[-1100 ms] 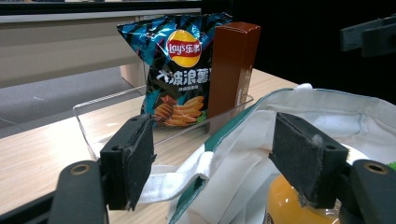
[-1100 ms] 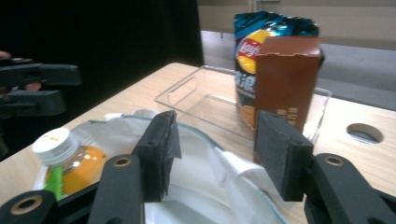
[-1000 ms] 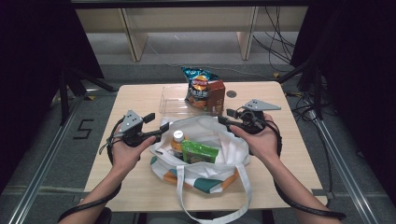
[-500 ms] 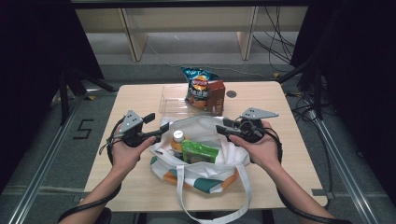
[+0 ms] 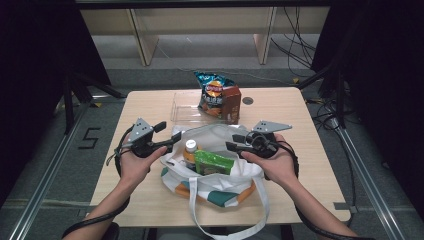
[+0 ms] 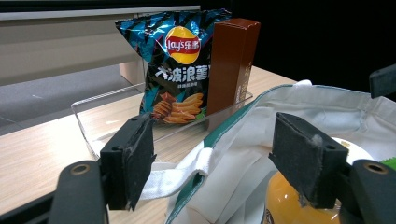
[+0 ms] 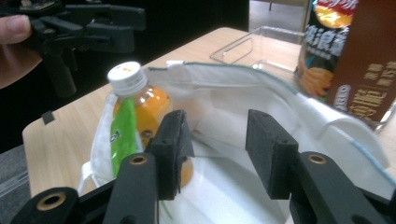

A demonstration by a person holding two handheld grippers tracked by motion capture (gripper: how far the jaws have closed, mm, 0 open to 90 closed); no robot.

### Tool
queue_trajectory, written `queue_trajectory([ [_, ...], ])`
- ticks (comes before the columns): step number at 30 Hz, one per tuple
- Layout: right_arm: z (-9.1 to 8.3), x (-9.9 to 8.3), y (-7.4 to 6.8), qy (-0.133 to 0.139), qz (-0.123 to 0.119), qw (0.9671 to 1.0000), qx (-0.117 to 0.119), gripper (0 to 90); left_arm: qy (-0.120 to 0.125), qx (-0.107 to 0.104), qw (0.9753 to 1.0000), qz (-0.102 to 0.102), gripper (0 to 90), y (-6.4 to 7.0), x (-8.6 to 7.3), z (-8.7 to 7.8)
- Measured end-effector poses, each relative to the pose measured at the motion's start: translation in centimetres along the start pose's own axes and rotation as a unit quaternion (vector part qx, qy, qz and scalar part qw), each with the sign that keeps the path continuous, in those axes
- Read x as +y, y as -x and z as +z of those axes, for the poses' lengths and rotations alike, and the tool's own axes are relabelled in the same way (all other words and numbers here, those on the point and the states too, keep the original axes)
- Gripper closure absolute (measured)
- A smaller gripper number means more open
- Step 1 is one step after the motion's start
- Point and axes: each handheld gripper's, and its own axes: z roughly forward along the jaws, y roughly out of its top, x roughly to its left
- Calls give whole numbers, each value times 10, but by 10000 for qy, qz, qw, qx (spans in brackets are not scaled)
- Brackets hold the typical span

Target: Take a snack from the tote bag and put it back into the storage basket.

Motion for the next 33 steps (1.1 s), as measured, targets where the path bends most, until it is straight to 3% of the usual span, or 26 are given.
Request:
queue_trajectory([
  [4,-2,-1,-6,-48,105,9999,81,580,-2,0,10000,6,290,0,0,0],
  [5,-1,-1,-4,16,-62,9999,85,579,-1,-3,10000,1,290,0,0,0],
  [8,0,-1,-8,-24,73,9997,236,576,-2,-4,10000,-9,290,0,0,0],
  [12,1,-2,-11,-32,10,9994,331,572,-13,-4,10000,7,290,0,0,0],
  [15,2,-3,-14,-71,145,9991,397,573,-17,-6,10000,-2,290,0,-1,0],
  [20,3,-5,-16,-83,-89,9990,441,573,-3,-3,10000,-4,290,0,0,0],
  [21,3,-6,-18,-120,37,9988,478,573,-3,-4,10000,-7,290,0,0,0],
  [25,4,-6,-18,-185,-167,9981,555,573,-3,-5,10000,-8,290,1,0,0],
  [27,3,-6,-19,-192,-70,9988,451,574,0,-4,10000,-8,290,0,0,0],
  [31,5,-8,-20,-278,-208,9977,580,574,55,-41,10000,-33,290,0,-1,1],
  [33,5,-10,-22,-343,-114,9974,618,575,4,-1,10000,7,290,0,0,0],
])
